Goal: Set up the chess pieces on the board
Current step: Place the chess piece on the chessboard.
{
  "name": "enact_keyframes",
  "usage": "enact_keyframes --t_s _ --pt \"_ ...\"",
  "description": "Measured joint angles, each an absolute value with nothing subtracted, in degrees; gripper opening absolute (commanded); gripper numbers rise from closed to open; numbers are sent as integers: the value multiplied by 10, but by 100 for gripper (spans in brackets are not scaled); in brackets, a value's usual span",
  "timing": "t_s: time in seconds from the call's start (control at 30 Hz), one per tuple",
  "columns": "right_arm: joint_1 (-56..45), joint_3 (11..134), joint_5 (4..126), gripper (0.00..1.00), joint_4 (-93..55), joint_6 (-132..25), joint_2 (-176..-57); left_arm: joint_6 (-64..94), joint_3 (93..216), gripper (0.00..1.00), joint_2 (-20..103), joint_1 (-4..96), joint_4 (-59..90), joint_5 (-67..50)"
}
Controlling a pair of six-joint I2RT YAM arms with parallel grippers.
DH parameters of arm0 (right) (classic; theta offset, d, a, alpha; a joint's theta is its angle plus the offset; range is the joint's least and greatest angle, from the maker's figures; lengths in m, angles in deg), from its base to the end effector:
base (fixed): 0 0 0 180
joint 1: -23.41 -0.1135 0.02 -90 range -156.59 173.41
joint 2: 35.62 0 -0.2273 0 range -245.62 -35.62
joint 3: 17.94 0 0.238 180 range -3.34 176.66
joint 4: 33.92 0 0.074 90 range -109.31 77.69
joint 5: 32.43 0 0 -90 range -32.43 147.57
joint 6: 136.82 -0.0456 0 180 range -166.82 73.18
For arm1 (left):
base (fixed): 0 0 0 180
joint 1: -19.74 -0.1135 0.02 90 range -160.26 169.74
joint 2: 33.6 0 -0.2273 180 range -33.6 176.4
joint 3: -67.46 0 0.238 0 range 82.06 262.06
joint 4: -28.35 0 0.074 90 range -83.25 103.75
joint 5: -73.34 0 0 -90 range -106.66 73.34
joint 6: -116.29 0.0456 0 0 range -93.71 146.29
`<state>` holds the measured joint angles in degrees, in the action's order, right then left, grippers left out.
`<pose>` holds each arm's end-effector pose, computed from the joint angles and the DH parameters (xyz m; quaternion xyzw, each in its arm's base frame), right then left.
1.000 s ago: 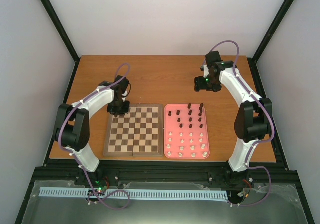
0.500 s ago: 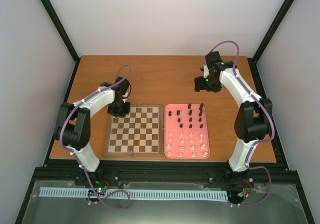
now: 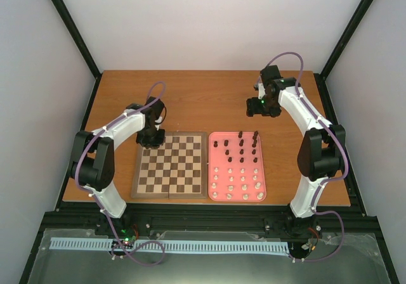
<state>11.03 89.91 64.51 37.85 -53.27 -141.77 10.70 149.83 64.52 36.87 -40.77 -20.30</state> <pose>0.3522 0.0829 0.2268 -0.0613 0.9813 0.0871 0.1607 0.2798 -0.0832 0.1549 0.0120 0.9984 0.0178 0.0519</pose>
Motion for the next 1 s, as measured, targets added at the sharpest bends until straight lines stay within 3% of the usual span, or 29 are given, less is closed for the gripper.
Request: enact_keyframes --t_s 0.47,0.57,0.83,1.0 --pt "110 899 648 80 379 -533 -1418 111 1520 26 645 369 -422 -212" --pt "110 899 649 80 379 -533 -1418 111 1525 35 644 369 -432 -210" --pt "110 899 649 80 379 -533 -1418 113 1575 47 590 371 -477 -194" --pt "110 899 649 80 379 -533 -1418 113 1624 49 561 398 -509 -190"
